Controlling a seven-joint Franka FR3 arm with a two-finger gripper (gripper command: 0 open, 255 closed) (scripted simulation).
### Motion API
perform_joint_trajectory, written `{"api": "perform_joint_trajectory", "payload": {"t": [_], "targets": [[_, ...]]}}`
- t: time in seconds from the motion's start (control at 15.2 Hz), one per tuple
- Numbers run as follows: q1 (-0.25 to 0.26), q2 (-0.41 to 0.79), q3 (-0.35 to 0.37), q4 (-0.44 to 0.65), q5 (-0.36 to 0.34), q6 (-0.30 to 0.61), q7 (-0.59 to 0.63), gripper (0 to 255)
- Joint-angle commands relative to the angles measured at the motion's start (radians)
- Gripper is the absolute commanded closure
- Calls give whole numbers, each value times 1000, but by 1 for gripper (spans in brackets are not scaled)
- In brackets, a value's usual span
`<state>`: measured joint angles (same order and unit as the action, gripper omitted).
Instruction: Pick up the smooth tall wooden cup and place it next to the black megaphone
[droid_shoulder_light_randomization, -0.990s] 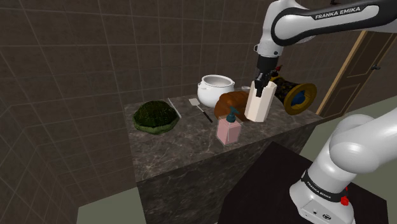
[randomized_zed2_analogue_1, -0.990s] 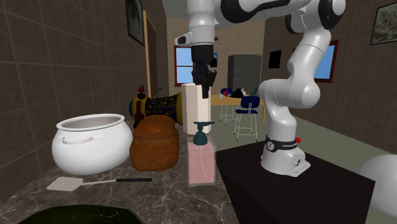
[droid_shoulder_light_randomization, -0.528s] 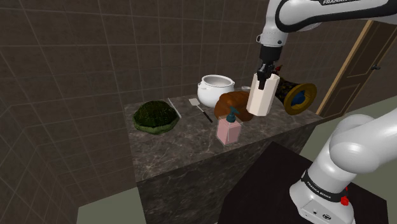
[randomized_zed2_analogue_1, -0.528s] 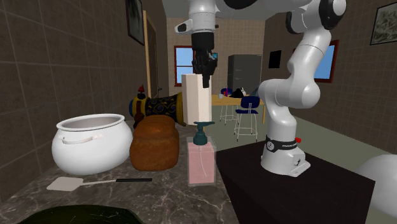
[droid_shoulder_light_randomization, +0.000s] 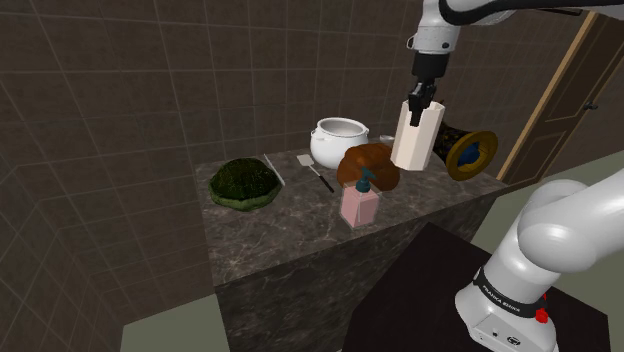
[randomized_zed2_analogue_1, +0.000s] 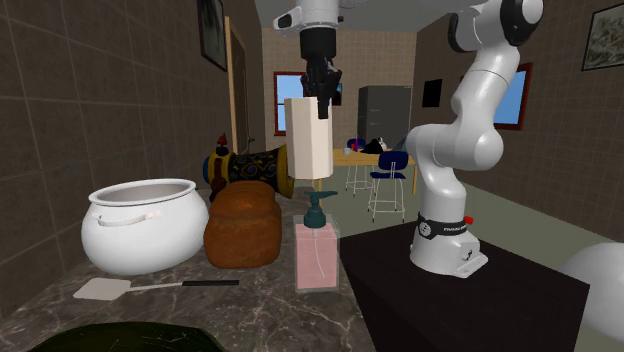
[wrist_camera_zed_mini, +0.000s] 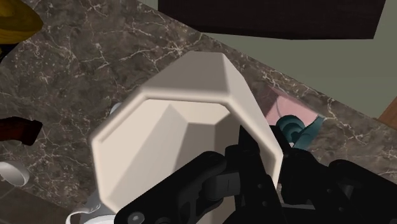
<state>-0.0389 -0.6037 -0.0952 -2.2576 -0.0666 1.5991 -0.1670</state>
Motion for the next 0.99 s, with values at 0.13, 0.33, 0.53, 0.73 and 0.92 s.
{"api": "perform_joint_trajectory", "payload": {"t": [0.13,0.33,0.53,0.73,0.92], "targets": [[1,7,3,61,2,-54,-1,255],[2,17,4,110,4,-92,-2,255],[3,28,5,159,5,-131,-3,255],[3,41,6,211,6,-169,-5,255],[4,56,7,264,7,-208,-6,255]]}}
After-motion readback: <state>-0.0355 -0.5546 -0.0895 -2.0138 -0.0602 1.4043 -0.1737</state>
